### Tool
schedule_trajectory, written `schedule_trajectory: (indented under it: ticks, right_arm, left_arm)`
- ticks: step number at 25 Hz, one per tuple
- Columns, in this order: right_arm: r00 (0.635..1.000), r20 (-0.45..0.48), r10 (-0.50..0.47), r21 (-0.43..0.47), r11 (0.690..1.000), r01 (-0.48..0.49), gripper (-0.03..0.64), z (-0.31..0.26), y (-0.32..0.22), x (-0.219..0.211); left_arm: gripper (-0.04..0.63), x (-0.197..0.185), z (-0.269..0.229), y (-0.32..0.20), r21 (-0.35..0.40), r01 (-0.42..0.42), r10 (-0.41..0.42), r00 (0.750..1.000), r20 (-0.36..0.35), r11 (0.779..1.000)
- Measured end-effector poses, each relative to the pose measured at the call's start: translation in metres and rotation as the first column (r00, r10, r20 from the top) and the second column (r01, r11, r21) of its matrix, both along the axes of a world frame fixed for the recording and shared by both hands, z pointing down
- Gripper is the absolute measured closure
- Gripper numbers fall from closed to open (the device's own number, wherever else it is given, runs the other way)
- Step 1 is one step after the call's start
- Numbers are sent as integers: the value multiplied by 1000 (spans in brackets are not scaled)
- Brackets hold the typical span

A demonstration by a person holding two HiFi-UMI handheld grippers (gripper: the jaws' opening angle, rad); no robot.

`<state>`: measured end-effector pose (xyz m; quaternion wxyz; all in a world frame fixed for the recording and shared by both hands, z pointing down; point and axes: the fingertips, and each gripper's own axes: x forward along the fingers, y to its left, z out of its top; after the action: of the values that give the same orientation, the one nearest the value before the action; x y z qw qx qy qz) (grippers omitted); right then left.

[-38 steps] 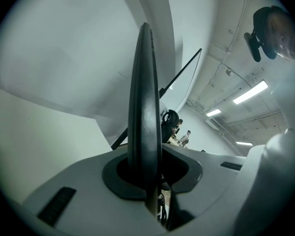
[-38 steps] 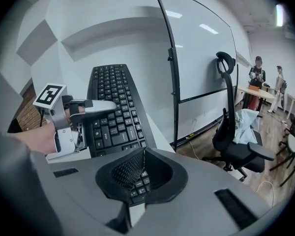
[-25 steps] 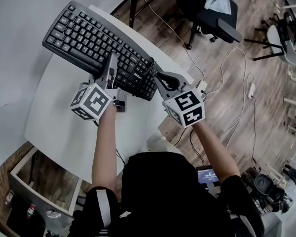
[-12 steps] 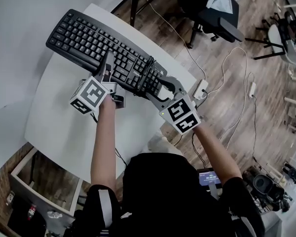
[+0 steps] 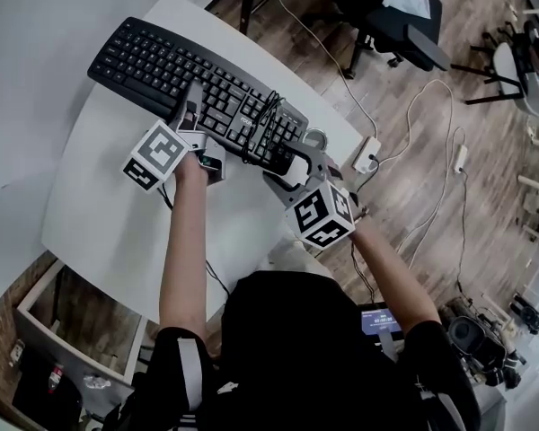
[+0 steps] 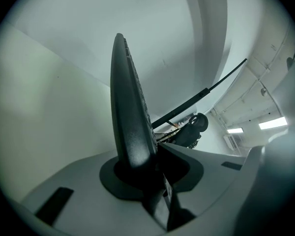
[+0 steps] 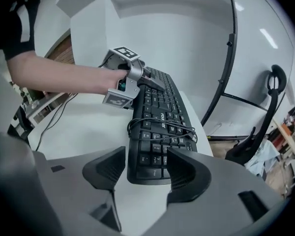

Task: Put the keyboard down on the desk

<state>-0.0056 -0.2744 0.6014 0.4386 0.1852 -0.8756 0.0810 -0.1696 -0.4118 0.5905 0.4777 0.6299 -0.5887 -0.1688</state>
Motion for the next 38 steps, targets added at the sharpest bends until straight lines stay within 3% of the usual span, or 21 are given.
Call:
schedule_trajectory:
  ticks: [11,19,24,29,38]
  right_arm:
    - [994,-108,-33,148,988,49,362,20,-13,-9]
    - [996,-85,-19,124,992,30,381,18,-14,-12]
    - [995,-96,-16,195,980,35,425,14,-15,-10]
    - [988,-153,-37,328,941,86,443,14,-15,-8]
    - [973,-227,-46,451,880,147,443,13,-16,-10]
  left_arm:
    - [495,-9,29,-12,-59,9,-13,998,-66,998]
    - [492,-11,31,-17,-40,7,-10,998,-62,999]
    - [488,-14,43,-12,-72,22,-29,996,-89,997]
    - [488,-16,50,-9,-102,31,-44,991,-129,994]
    - [488,-18,51,-6,-116,36,-54,986,-155,993]
